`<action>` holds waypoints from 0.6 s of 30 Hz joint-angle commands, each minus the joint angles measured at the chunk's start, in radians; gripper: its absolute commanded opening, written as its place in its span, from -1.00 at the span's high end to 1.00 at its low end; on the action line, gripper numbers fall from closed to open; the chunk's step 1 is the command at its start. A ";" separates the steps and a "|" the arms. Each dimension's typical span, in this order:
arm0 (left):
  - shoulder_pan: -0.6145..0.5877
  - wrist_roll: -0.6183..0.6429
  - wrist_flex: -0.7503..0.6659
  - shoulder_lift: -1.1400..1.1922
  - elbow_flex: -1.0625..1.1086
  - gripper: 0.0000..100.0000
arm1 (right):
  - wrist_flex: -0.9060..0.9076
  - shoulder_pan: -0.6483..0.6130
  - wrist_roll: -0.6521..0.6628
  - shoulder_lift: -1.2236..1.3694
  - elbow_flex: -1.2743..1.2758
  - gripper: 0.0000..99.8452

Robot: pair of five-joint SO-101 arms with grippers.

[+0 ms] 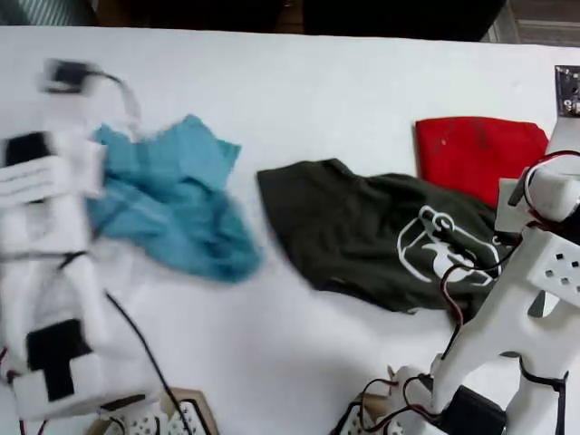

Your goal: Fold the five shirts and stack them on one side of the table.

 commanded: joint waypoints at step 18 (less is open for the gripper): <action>-0.594 -0.127 -0.118 -0.190 -0.191 0.91 | 0.005 -0.328 -0.063 -0.031 0.057 0.77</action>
